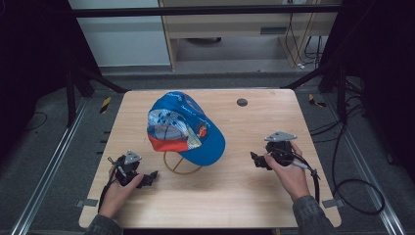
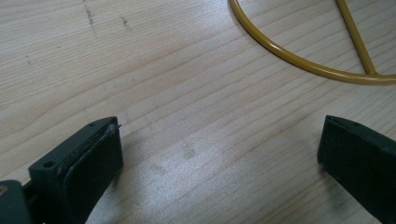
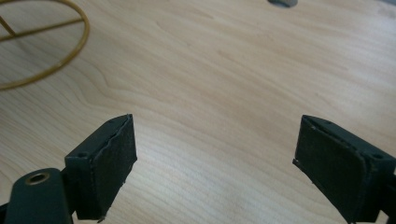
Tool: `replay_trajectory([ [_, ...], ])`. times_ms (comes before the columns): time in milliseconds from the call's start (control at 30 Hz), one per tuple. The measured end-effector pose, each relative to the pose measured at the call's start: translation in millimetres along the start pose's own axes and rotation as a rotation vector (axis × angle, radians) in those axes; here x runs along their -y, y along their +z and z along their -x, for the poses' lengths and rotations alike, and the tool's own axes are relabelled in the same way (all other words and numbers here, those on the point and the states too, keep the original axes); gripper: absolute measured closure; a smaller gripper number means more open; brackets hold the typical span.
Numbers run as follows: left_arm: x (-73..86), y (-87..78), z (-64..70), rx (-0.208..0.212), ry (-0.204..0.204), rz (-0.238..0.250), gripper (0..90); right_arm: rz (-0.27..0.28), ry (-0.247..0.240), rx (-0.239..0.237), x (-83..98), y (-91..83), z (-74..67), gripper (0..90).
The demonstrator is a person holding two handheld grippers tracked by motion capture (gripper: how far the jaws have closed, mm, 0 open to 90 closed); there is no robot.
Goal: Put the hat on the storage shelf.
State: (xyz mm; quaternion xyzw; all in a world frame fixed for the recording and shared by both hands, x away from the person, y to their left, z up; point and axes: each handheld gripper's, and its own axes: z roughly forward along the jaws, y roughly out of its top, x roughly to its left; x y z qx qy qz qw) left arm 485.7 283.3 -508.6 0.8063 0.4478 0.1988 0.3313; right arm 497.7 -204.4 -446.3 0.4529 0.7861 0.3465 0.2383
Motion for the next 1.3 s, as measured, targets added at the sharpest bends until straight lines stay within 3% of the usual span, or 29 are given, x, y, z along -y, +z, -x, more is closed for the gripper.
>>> replay_trajectory([
  [367, 0.2, -0.1, 0.2, -0.001, 0.0, 0.0, 0.0, -0.031, 0.035, -0.014, 28.9, 18.2, -2.0, 12.8],
  [633, 0.2, -0.2, 0.2, -0.001, -0.001, 0.0, 0.0, -0.06, 0.088, -0.014, 36.6, 39.1, -5.6, 11.7],
  [800, 0.2, -0.2, 0.1, -0.001, 0.0, 0.0, 0.0, -0.073, 0.089, 0.001, 39.6, 47.9, -9.4, 9.3],
  [1000, 0.2, -0.2, 0.1, -0.001, 0.0, 0.0, 0.0, -0.055, 0.106, 0.023, 39.5, 52.8, -16.4, 3.4],
  [1300, 0.1, 0.0, 0.1, 0.0, 0.0, 0.0, 0.0, -0.054, 0.112, 0.032, 41.0, 51.0, -23.1, 3.2],
])
